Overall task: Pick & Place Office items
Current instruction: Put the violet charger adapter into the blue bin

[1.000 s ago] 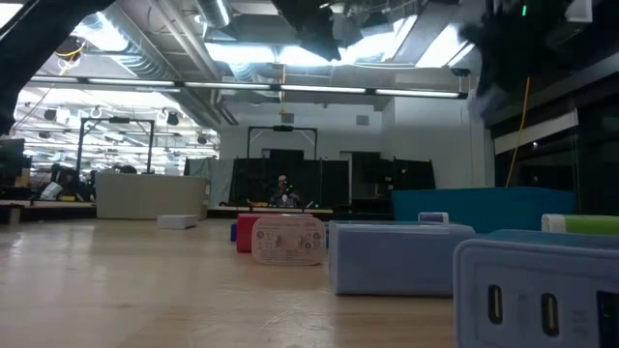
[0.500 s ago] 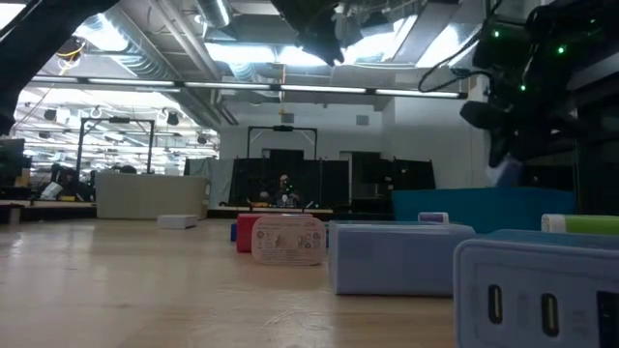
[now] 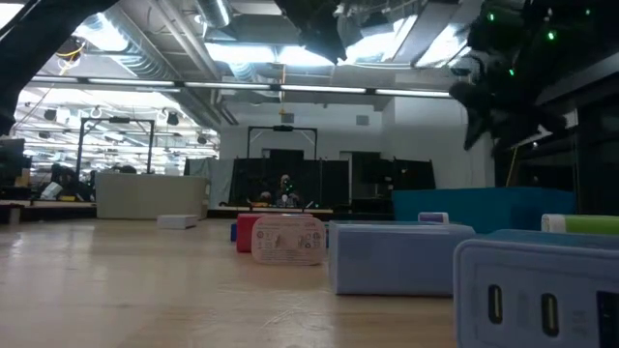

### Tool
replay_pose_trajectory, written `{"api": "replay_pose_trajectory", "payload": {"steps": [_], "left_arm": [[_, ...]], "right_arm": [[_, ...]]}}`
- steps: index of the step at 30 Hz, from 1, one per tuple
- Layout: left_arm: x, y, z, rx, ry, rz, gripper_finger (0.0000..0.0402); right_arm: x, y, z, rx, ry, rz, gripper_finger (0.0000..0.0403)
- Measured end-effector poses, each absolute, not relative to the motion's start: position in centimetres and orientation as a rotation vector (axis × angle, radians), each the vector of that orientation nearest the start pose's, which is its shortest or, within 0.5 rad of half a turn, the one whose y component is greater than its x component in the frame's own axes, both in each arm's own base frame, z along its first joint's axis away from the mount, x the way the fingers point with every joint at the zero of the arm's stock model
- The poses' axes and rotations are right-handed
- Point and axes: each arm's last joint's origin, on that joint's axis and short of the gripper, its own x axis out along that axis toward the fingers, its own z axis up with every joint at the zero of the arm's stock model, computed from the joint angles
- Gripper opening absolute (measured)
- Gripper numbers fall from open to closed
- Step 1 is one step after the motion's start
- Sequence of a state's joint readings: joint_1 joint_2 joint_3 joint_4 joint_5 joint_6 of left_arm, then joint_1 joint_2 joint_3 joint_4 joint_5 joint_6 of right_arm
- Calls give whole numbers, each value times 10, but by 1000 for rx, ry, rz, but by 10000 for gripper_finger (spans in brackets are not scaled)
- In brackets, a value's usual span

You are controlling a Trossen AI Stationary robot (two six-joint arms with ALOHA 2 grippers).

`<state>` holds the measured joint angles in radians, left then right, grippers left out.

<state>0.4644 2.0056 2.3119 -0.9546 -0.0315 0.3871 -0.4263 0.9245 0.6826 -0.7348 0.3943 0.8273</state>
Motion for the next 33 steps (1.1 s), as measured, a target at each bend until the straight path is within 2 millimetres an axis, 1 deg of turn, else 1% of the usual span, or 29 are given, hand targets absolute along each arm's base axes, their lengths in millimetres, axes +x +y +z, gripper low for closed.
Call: {"api": "replay_pose_trajectory", "payload": {"steps": [2, 5, 7, 9, 13, 16, 19, 23, 33], "left_arm": [[379, 191, 415, 226, 721, 347, 306], [378, 191, 415, 238, 724, 343, 306], [378, 192, 415, 244, 726, 343, 306], [377, 193, 415, 243, 726, 342, 306], [376, 195, 415, 232, 732, 338, 306], [375, 194, 413, 226, 751, 332, 306], [375, 193, 412, 222, 762, 326, 306], [374, 193, 412, 203, 761, 333, 306], [373, 192, 410, 170, 778, 323, 306]], "right_arm": [[152, -80, 253, 692, 611, -1044, 266], [163, -80, 276, 608, 620, -835, 267], [174, -77, 284, 541, 673, -680, 262], [186, -73, 286, 452, 751, -550, 256], [211, -68, 277, 308, 936, -363, 248], [229, -66, 263, 298, 1026, -243, 247], [242, -64, 248, 298, 1093, -172, 247], [251, -62, 234, 318, 1150, -131, 247], [267, -51, 210, 323, 1243, -84, 247]]}}
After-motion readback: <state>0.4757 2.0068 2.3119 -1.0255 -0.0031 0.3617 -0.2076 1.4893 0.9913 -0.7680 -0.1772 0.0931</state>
